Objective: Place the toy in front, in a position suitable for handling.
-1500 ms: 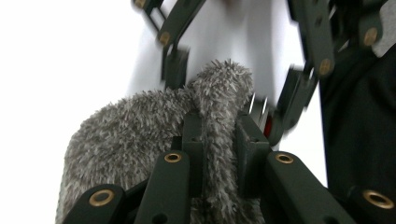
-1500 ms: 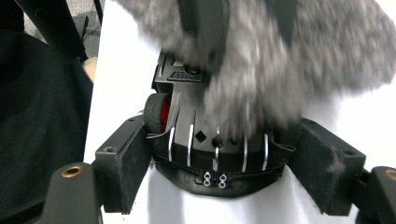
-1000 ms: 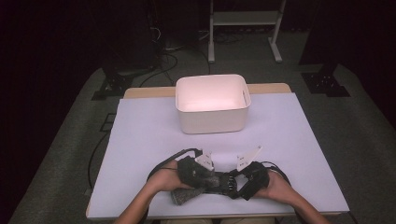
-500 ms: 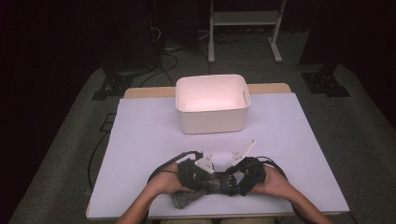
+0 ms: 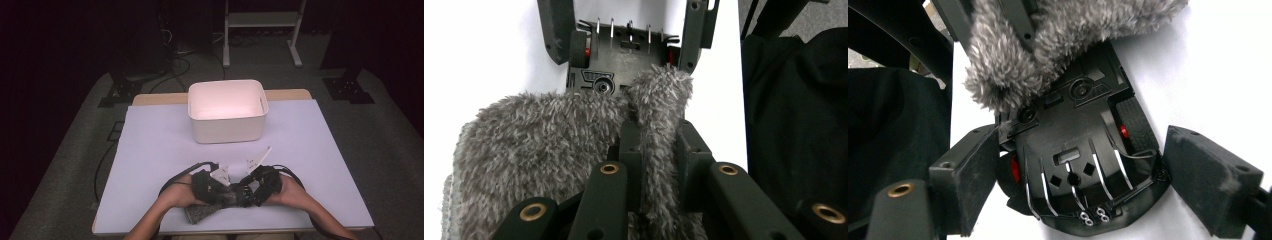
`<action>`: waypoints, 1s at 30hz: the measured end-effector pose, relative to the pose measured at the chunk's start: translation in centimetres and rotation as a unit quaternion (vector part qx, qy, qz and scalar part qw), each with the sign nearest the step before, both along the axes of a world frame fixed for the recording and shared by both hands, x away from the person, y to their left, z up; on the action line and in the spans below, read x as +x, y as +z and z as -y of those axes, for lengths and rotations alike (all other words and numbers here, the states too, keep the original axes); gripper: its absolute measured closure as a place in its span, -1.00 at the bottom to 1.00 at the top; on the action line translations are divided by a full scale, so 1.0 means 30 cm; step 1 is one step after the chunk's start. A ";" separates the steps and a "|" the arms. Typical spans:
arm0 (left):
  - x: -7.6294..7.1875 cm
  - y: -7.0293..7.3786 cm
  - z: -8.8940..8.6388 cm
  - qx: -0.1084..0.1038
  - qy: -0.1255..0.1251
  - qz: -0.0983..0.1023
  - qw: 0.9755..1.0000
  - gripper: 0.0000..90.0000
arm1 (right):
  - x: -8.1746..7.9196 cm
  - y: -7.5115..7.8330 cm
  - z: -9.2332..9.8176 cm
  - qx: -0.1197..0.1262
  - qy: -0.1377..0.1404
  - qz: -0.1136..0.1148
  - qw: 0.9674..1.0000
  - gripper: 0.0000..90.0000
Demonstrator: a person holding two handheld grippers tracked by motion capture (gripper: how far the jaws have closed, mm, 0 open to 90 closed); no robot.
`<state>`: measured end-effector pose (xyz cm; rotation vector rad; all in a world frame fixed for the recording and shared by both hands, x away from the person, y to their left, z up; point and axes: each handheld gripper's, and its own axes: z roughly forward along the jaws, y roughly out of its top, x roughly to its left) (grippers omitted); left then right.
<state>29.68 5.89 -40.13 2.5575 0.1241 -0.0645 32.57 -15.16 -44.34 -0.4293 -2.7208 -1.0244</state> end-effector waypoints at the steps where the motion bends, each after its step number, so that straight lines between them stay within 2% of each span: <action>1: 0.005 0.002 -0.003 -0.003 0.002 -0.003 1.000 0.72 | -0.002 -0.003 0.002 0.003 -0.002 -0.001 1.000 -0.66; 5: 0.030 0.011 -0.018 -0.009 0.019 -0.005 1.000 0.72 | -0.013 -0.009 0.009 0.010 -0.004 0.010 1.000 -0.66; 7: 0.061 0.023 -0.030 -0.017 0.050 -0.010 0.999 0.70 | -0.025 -0.009 0.013 0.015 -0.003 0.027 1.000 -0.65; 8: 0.072 0.027 -0.030 -0.016 0.056 -0.013 0.998 0.67 | -0.030 -0.008 0.014 0.017 -0.002 0.033 0.999 -0.65; 12: 0.097 0.030 -0.025 -0.018 0.068 -0.022 0.997 0.62 | -0.049 -0.004 0.013 0.018 0.000 0.057 0.998 -0.65; 19: 0.116 0.036 -0.033 -0.022 0.073 -0.032 0.997 0.56 | -0.071 -0.004 0.017 0.023 0.001 0.086 0.996 -0.65; 20: 0.122 0.041 -0.036 -0.021 0.076 -0.042 0.996 0.55 | -0.085 -0.001 0.017 0.022 0.003 0.105 0.994 -0.65; 21: 0.122 0.041 -0.036 -0.021 0.076 -0.042 0.996 0.55 | -0.085 -0.001 0.017 0.022 0.003 0.105 0.994 -0.65; 23: 0.125 0.043 -0.033 -0.018 0.072 -0.049 0.996 0.55 | -0.099 0.001 0.018 0.022 0.003 0.121 0.992 -0.65; 25: 0.123 0.030 -0.017 -0.007 0.060 -0.068 0.996 0.60 | -0.111 0.004 0.018 0.022 0.007 0.141 0.990 -0.65; 30: 0.121 0.022 -0.022 -0.011 0.057 -0.075 0.996 0.66 | -0.115 0.002 0.021 0.026 0.003 0.135 0.991 -0.66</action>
